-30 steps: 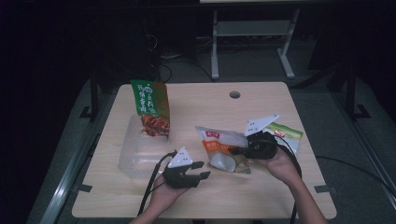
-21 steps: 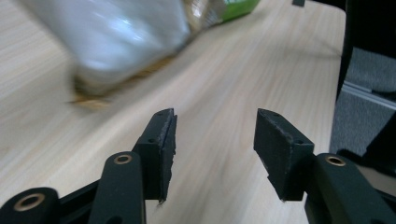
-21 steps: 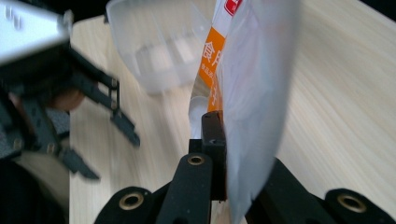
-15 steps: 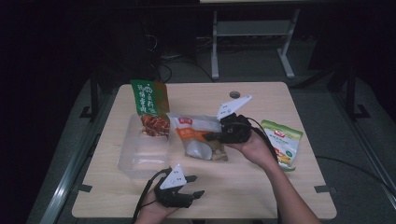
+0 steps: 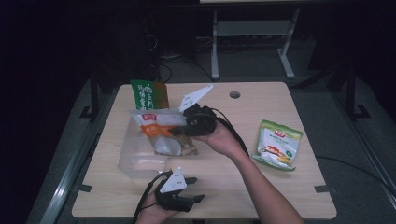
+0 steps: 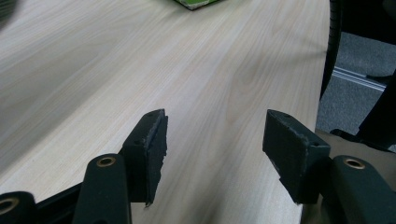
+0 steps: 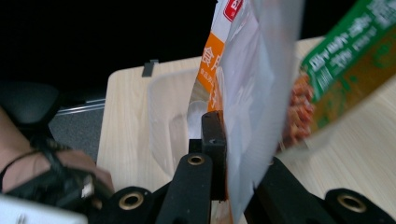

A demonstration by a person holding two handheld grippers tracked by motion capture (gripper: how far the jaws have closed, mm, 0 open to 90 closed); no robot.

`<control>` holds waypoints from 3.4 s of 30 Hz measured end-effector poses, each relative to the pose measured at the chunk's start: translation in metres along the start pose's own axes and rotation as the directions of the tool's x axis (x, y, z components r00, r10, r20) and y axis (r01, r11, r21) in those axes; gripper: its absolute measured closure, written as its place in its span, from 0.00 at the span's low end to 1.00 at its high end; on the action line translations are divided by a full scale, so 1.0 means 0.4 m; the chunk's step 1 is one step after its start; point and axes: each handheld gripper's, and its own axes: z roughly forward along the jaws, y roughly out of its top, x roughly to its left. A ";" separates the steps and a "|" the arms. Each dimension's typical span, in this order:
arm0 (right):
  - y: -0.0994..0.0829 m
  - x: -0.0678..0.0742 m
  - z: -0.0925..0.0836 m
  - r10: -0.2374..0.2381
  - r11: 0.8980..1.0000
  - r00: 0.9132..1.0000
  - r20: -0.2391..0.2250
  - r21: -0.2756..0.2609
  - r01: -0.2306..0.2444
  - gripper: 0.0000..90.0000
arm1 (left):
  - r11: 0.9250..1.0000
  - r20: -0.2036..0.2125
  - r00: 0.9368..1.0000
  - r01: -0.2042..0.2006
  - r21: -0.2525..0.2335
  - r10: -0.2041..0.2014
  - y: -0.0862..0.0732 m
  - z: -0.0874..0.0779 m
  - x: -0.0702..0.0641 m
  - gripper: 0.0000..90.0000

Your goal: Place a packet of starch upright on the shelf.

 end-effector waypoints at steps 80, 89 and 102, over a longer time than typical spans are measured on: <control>-0.080 -0.006 0.268 0.048 0.996 0.988 -0.149 0.084 -0.035 0.80 | 0.999 0.045 0.998 -0.035 0.039 0.033 -0.003 0.028 -0.026 0.41; -0.094 -0.013 0.187 0.059 0.997 0.990 -0.126 0.062 -0.051 0.71 | 0.999 0.025 1.000 -0.019 0.037 0.018 -0.002 0.027 -0.015 0.39; -0.142 -0.035 0.061 0.090 0.995 0.995 -0.050 0.051 -0.088 0.66 | 0.999 0.021 1.000 -0.021 0.039 0.020 -0.001 0.027 -0.007 0.38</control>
